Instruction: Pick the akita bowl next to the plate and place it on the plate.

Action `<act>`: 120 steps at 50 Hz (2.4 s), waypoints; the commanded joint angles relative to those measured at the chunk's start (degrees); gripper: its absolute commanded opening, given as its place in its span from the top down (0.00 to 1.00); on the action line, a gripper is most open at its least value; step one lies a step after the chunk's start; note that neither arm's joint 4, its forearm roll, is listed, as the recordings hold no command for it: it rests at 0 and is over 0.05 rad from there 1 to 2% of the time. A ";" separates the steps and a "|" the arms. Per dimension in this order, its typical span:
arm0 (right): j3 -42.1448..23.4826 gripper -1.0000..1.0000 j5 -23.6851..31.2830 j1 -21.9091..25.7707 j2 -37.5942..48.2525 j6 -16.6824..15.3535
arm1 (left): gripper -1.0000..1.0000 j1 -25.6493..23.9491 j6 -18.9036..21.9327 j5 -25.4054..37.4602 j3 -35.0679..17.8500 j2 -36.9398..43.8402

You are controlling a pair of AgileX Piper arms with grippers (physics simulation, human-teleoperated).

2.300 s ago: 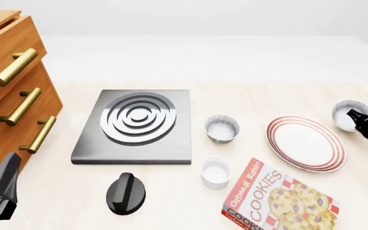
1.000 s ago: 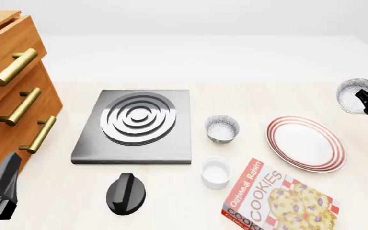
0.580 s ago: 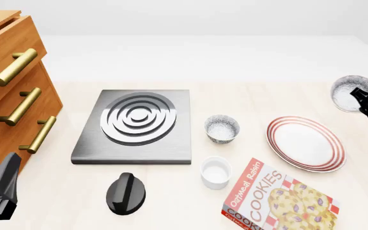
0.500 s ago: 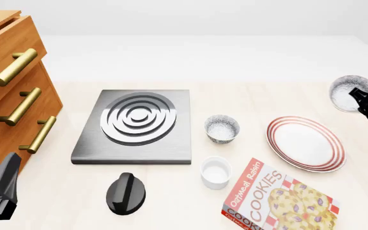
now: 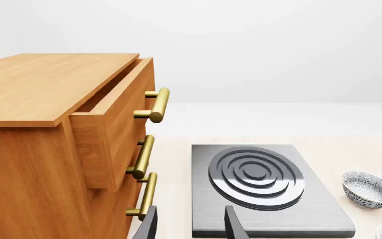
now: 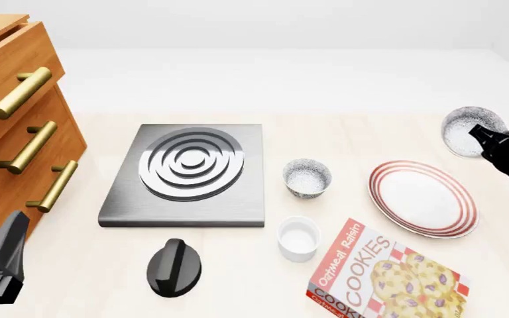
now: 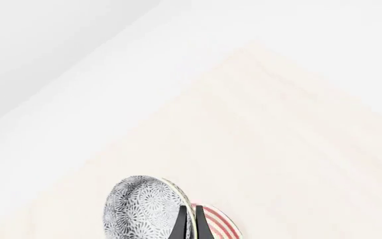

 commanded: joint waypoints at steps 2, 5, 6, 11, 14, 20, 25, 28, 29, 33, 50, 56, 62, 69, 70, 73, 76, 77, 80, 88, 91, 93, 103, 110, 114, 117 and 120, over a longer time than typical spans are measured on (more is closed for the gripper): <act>1.18 1.00 -0.34 1.57 -1.24 0.43 | 0.00 0.00 0.00 0.00 0.00 0.00; 1.49 1.00 -0.48 2.05 -1.31 0.44 | 0.00 0.00 0.00 0.00 0.00 0.00; 1.53 1.00 -0.50 2.15 -1.26 0.47 | 0.00 0.00 0.00 0.00 0.00 0.00; 1.91 1.00 -0.81 2.64 -1.17 0.34 | 0.00 0.00 0.00 0.00 0.00 0.00; 2.30 1.00 -1.04 2.90 -1.21 0.28 | 0.00 0.00 0.00 0.00 0.00 0.00; 2.80 1.00 -1.59 3.46 -0.78 0.13 | 0.00 0.00 0.00 0.00 0.00 0.00; 3.06 1.00 -1.86 3.87 -0.31 0.01 | 0.00 0.00 0.00 0.00 0.00 0.00; 3.29 1.00 -2.14 4.08 -0.08 -0.09 | 0.00 0.00 0.00 0.00 0.00 0.00; 3.41 1.00 -2.30 4.14 0.05 -0.14 | 0.00 0.00 0.00 0.00 0.00 0.00; 3.73 1.00 -2.53 4.42 0.11 -0.22 | 0.00 0.00 0.00 0.00 0.00 0.00; 4.23 1.00 -2.99 5.00 0.59 -0.19 | 0.00 0.00 0.00 0.00 0.00 0.00; 4.85 1.00 -3.61 5.34 0.86 -0.25 | 0.00 0.00 0.00 0.00 0.00 0.00; 5.15 1.00 -3.83 5.71 1.08 -0.36 | 0.00 0.00 0.00 0.00 0.00 0.00; 5.72 1.00 -4.56 6.18 1.49 -0.28 | 0.00 0.00 0.00 0.00 0.00 0.00; 5.74 1.00 -4.60 6.20 1.53 -0.27 | 0.00 0.00 0.00 0.00 0.00 0.00; 5.82 1.00 -4.68 6.29 1.65 -0.31 | 0.00 0.00 0.00 0.00 0.00 0.00; 5.88 1.00 -4.73 6.36 1.76 -0.34 | 0.00 0.00 0.00 0.00 0.00 0.00; 5.93 1.00 -4.77 6.41 1.80 -0.35 | 0.00 0.00 0.00 0.00 0.00 0.00; 6.03 1.00 -4.90 6.51 2.02 -0.41 | 0.00 0.00 0.00 0.00 0.00 0.00; 6.32 1.00 -5.38 6.77 2.68 -0.51 | 0.00 0.00 0.00 0.00 0.00 0.00; 6.34 1.00 -5.35 6.82 2.79 -0.60 | 0.00 0.00 0.00 0.00 0.00 0.00; 6.45 1.00 -5.42 6.91 2.79 -0.68 | 0.00 0.00 0.00 0.00 0.00 0.00; 6.20 1.00 -4.97 6.94 2.85 -1.22 | 0.00 0.00 0.00 0.00 0.00 0.00; 5.90 1.00 -4.56 7.00 3.13 -2.23 | 0.00 0.00 0.00 0.00 0.00 0.00; 5.81 1.00 -3.98 7.31 2.97 -2.35 | 0.00 0.00 0.00 0.00 0.00 0.00; 5.82 1.00 -3.75 7.38 2.73 -2.71 | 0.00 0.00 0.00 0.00 0.00 0.00; 5.82 1.00 -3.70 7.32 2.82 -3.00 | 0.00 0.00 0.00 0.00 0.00 0.00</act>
